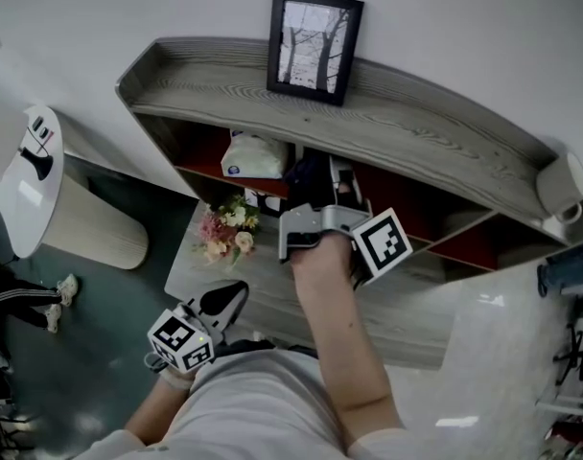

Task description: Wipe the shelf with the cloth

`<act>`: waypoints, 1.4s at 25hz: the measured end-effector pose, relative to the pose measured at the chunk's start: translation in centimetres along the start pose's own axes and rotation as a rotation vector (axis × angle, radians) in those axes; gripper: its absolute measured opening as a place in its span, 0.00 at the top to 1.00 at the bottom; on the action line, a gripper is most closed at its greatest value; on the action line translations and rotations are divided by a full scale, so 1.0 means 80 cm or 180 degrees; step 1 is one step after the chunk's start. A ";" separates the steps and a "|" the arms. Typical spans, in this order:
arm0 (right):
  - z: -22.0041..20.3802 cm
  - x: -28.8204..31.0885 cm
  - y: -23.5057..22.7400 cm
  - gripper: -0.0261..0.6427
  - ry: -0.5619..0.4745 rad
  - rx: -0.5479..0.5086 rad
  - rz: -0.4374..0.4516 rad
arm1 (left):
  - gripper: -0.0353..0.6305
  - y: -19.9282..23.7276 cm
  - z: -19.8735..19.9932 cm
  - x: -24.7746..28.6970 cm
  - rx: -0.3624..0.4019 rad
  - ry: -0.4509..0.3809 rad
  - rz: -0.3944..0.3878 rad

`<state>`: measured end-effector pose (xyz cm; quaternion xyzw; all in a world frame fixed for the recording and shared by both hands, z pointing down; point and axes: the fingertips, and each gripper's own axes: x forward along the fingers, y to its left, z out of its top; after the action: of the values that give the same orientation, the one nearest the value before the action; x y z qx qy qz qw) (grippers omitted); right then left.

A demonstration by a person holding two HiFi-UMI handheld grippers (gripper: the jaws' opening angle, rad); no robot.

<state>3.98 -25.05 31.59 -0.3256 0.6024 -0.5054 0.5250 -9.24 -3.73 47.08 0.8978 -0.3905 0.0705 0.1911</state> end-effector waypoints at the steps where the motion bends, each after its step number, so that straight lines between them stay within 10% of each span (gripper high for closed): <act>1: -0.002 0.001 0.004 0.85 0.0022 0.0081 0.0031 | 0.92 0.001 -0.001 0.000 0.0003 0.0003 -0.0002; 6: -0.006 0.005 0.006 0.86 0.0085 0.0346 0.0044 | 0.92 0.001 0.002 0.006 0.0014 0.0011 -0.0046; 24: -0.009 0.033 -0.017 0.86 0.0791 -0.0707 -0.0087 | 0.92 -0.004 0.007 0.030 0.0021 0.0037 -0.0163; 35: 0.004 -0.005 -0.150 0.86 0.0685 -0.0599 -0.0997 | 0.92 -0.012 0.003 0.030 0.0012 0.0044 -0.0178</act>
<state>2.74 -28.07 43.18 -0.4069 0.6416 -0.5542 0.3401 -6.92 -4.88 47.23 0.9082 -0.3638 0.0721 0.1941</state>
